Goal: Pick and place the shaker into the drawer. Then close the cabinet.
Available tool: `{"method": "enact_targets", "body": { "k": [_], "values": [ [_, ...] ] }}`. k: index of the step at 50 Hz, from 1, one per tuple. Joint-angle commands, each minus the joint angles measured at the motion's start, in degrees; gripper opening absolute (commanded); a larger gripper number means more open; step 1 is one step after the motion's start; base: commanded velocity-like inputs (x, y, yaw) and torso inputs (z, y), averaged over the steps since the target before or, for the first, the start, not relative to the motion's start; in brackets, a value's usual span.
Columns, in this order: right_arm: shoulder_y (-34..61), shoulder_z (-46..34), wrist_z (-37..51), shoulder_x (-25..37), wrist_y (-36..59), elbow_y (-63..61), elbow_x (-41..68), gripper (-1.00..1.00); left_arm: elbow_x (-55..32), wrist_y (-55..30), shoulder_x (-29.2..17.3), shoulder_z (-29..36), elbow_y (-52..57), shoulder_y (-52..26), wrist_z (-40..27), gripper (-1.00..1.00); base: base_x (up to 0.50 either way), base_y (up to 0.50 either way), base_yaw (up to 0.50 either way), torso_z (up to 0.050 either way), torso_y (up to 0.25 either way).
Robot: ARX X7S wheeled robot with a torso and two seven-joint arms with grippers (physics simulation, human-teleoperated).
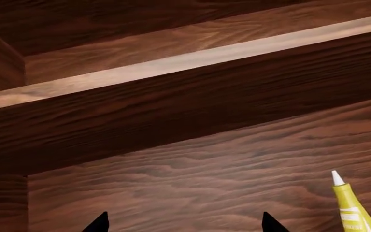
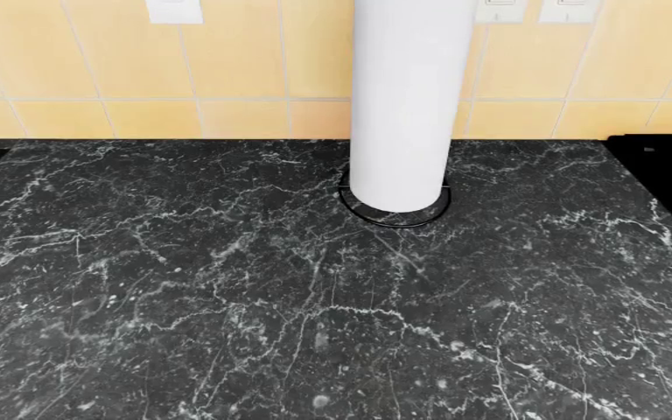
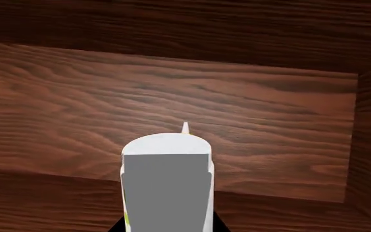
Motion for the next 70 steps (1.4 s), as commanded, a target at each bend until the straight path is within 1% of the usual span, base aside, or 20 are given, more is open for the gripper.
{"method": "enact_targets", "body": {
  "k": [1, 5, 8, 11, 14, 17, 23, 31, 40, 59, 70],
  "values": [
    [0.3, -0.5, -0.3, 0.0, 0.2, -3.6, -0.7, -1.00, -0.1, -3.1, -0.3, 1.1, 2.0, 0.4, 0.0, 1.00, 0.00, 0.00, 0.00, 0.000, 0.000],
    [0.3, -0.8, -0.7, 0.0, -0.2, -2.7, -1.1, -1.00, 0.9, -5.2, -0.2, 2.7, -1.9, -0.9, -0.6, 1.00, 0.00, 0.00, 0.00, 0.000, 0.000],
    [0.3, -1.0, -1.0, 0.0, -0.3, -2.2, -1.3, -1.00, 2.2, -7.2, 0.2, 2.5, -5.7, -2.5, -1.6, 1.00, 0.00, 0.00, 0.00, 0.000, 0.000],
    [0.3, -1.2, -1.5, 0.0, -0.4, -1.7, -1.7, -1.00, 6.8, -9.5, 1.1, 0.3, -7.0, -2.5, -1.1, 1.00, 0.00, 0.00, 0.00, 0.000, 0.000],
    [0.3, -1.3, -2.0, 0.0, 0.0, -2.0, -2.1, -1.00, 11.3, -11.9, 2.1, -3.3, -7.8, -2.5, -0.9, 1.00, 0.00, 0.00, 0.00, 0.000, 0.000],
    [0.3, -1.4, -2.3, 0.0, 0.4, -2.1, -2.4, -1.00, 14.7, -14.3, 2.8, -3.9, -9.4, -2.5, 1.1, 1.00, 0.00, 0.00, 0.00, 0.000, 0.000],
    [0.3, -1.5, -3.4, 0.0, 1.3, -2.9, -3.5, -1.00, 17.6, -16.4, 3.3, -5.6, -9.8, -2.5, 0.3, 1.00, 0.00, 0.00, 0.00, 0.000, 0.000],
    [0.3, -1.1, -4.2, 0.0, 2.0, -3.5, -4.4, -1.00, 17.2, -18.1, 3.3, -6.0, -9.5, -2.5, -0.1, 1.00, 0.00, 0.00, 0.00, 0.000, 0.000],
    [0.3, -1.1, -4.0, 0.0, 1.6, -2.8, -4.1, -1.00, 16.4, -18.3, 3.1, -6.2, -11.5, -2.5, -2.0, 1.00, 0.00, 0.00, 0.00, 0.000, 0.000],
    [0.3, -1.6, -2.6, 0.0, 0.6, -1.3, -2.1, -1.00, 10.9, -17.6, 1.5, -7.1, -17.1, -2.5, -6.6, 1.00, 0.00, 0.00, 0.00, 0.000, 0.000],
    [0.3, -1.9, -2.2, 0.0, 0.1, -0.6, -1.8, -1.00, 9.8, -15.3, 0.9, -5.7, -21.4, -2.4, -5.9, 1.00, 0.00, 0.00, 0.00, 0.000, 0.000]
  ]
}}
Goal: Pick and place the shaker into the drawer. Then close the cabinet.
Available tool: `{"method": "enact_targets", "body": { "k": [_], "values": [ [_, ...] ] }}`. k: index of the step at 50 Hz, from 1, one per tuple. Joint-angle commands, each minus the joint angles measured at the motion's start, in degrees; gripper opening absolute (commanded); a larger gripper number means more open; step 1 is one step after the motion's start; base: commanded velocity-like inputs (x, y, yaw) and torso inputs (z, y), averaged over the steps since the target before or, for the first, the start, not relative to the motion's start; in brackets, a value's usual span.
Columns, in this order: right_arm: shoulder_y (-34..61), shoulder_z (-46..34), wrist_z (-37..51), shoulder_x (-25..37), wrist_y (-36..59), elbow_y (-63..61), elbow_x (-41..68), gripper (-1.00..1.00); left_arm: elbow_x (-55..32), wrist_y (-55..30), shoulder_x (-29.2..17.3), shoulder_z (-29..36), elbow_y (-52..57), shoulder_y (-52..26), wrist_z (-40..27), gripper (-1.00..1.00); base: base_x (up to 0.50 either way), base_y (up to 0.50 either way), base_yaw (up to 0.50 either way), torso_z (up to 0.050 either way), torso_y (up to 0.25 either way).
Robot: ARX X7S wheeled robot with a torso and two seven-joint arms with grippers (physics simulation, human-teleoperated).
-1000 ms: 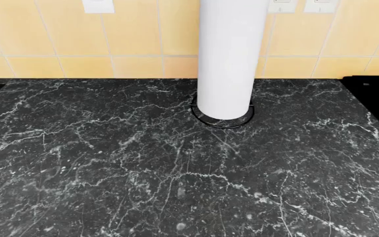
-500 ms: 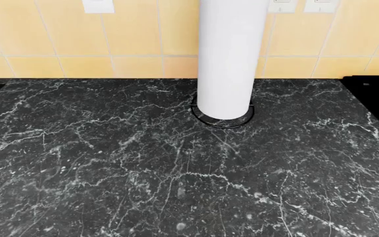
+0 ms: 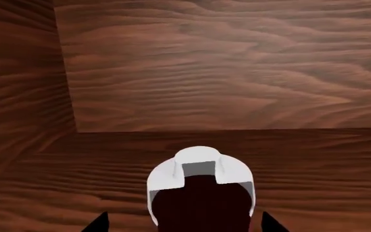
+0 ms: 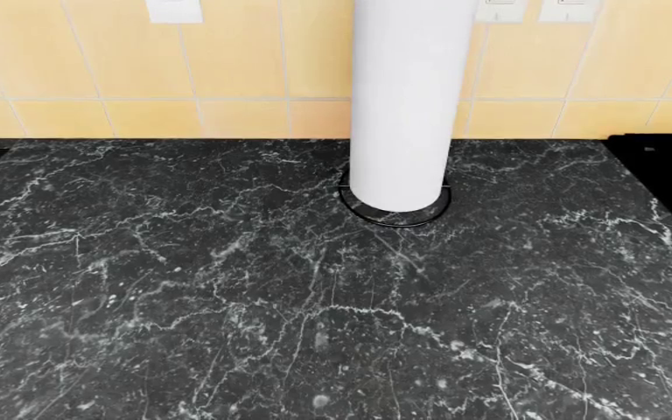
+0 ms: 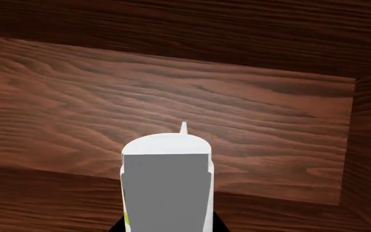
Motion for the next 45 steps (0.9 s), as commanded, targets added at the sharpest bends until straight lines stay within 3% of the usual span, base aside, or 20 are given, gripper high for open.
{"method": "enact_targets", "body": {
  "k": [1, 19, 20, 45],
  "values": [
    [0.4, -0.4, 0.3, 0.0, -0.6, 0.4, 0.2, -1.00, -1.0, 1.3, -0.6, 0.8, -4.2, 0.2, -0.3, 1.00, 0.00, 0.00, 0.00, 0.000, 0.000],
    [0.4, -0.3, -0.1, 0.0, -1.2, 0.9, 0.1, -1.00, -2.1, 3.0, -1.0, 1.6, -3.9, 2.6, -0.3, 1.00, 0.00, 0.00, 0.00, 0.000, 0.000],
    [0.4, -0.2, -0.2, 0.0, -1.3, 1.0, -0.1, -1.00, -2.1, 2.9, -1.0, 1.8, -3.1, 2.9, -0.2, -1.00, 0.00, 0.00, 0.00, 0.000, 0.000],
    [0.4, -0.5, 1.0, 0.0, -1.7, 1.5, 1.1, -1.00, -2.4, 1.0, -2.0, 3.4, 9.1, 6.3, 1.0, -1.00, 0.00, 0.00, 0.00, 0.000, 0.000]
  ]
}}
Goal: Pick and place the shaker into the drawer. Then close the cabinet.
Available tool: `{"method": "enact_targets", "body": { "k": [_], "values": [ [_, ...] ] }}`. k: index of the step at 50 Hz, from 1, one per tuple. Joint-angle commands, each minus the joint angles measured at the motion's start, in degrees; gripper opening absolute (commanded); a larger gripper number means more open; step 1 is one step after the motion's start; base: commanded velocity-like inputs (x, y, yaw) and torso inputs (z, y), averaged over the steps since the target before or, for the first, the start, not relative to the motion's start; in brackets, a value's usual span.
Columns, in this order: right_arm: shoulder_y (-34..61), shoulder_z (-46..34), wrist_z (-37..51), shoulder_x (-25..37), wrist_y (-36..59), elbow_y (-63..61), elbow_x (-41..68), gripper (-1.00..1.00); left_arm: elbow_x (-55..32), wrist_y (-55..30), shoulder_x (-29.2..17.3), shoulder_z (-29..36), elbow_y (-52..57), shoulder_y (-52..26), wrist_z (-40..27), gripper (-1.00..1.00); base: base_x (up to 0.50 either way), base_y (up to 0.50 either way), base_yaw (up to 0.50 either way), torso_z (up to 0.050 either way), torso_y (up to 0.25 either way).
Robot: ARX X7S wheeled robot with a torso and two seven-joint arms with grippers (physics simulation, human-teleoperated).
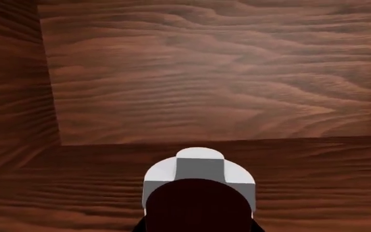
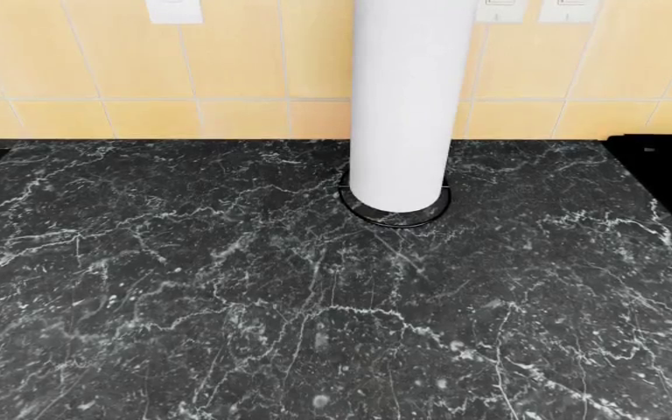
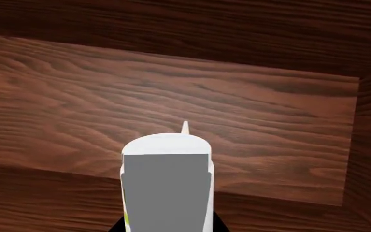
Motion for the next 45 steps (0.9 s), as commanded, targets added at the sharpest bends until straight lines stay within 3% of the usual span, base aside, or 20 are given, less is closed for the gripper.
{"method": "enact_targets", "body": {
  "k": [1, 20, 40, 45],
  "values": [
    [0.5, -0.3, 0.2, 0.0, 0.0, -0.6, -0.1, -1.00, 1.9, -0.2, -0.3, 2.0, 3.4, 1.5, 0.1, -1.00, 0.00, 0.00, 0.00, 0.000, 0.000],
    [0.5, -0.1, -1.9, 0.0, 0.0, -1.4, -3.6, -1.00, -0.8, 6.0, 0.6, 1.3, 8.6, -3.5, 1.3, -1.00, 0.00, 0.00, 0.00, 0.000, 0.000],
    [0.5, 0.3, -3.1, 0.0, -0.2, -2.3, -5.4, -1.00, -2.2, 7.0, 0.5, 1.1, 11.8, -3.2, 1.9, -1.00, 0.00, 0.00, 0.00, 0.000, 0.000],
    [0.5, 0.0, -3.8, 0.0, 0.4, -2.5, -5.7, -1.00, -2.4, 6.6, 0.5, 1.3, 12.1, -3.2, 1.9, -1.00, -0.49, 0.00, 0.00, 0.000, 0.000]
  ]
}}
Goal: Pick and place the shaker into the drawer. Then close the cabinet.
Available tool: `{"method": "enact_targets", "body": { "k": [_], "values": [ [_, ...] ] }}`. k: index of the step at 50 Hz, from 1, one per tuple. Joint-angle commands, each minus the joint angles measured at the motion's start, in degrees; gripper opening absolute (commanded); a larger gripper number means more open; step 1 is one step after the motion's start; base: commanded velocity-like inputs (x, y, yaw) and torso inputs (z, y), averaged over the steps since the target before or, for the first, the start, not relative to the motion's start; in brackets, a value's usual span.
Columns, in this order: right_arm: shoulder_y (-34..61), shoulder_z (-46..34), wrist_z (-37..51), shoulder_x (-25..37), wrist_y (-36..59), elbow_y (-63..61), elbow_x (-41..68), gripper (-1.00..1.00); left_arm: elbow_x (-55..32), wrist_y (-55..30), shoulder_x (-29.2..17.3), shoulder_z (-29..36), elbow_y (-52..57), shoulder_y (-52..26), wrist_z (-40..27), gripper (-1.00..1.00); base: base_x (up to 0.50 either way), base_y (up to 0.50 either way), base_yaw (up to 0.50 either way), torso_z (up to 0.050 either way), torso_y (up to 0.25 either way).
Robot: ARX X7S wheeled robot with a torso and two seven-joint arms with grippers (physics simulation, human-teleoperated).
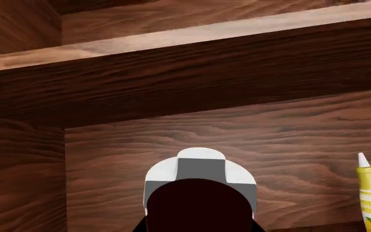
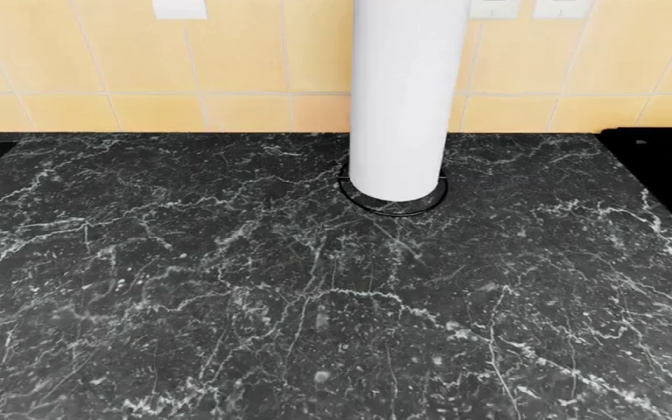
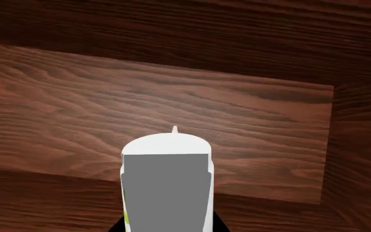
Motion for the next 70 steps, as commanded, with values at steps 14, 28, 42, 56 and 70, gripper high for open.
{"method": "enact_targets", "body": {
  "k": [14, 28, 42, 56, 70],
  "values": [
    [0.5, -0.6, -1.9, 0.0, 1.3, -1.7, -1.7, -1.00, -1.5, -1.6, -0.2, 0.7, 3.3, 0.8, -0.2, -1.00, -0.50, 0.00, 0.00, 0.000, 0.000],
    [0.5, -1.1, -2.6, 0.0, 2.1, -2.2, -2.1, -1.00, -2.2, -2.3, -0.1, 1.1, 3.9, 0.7, -0.3, -1.00, -0.50, 0.00, 0.00, 0.000, 0.000],
    [0.5, -0.9, -3.5, 0.0, 2.5, -2.3, -3.0, -1.00, -3.0, -2.9, -0.1, 1.5, 4.5, 0.9, -0.6, -1.00, -0.50, 0.00, 0.00, 0.001, 0.000],
    [0.5, -1.3, -3.7, 0.0, 3.0, -2.5, -3.1, -1.00, -3.7, -3.9, -0.5, 1.6, 5.9, 1.6, -0.8, -1.00, -0.50, 0.00, 0.00, 0.000, 0.000],
    [0.5, -0.9, -3.1, 0.0, 2.2, -3.2, -2.9, -1.00, -4.4, -4.4, -0.7, 1.9, 6.7, 2.0, -0.9, -1.00, -0.32, 0.00, 0.00, 0.001, 0.000]
  ]
}}
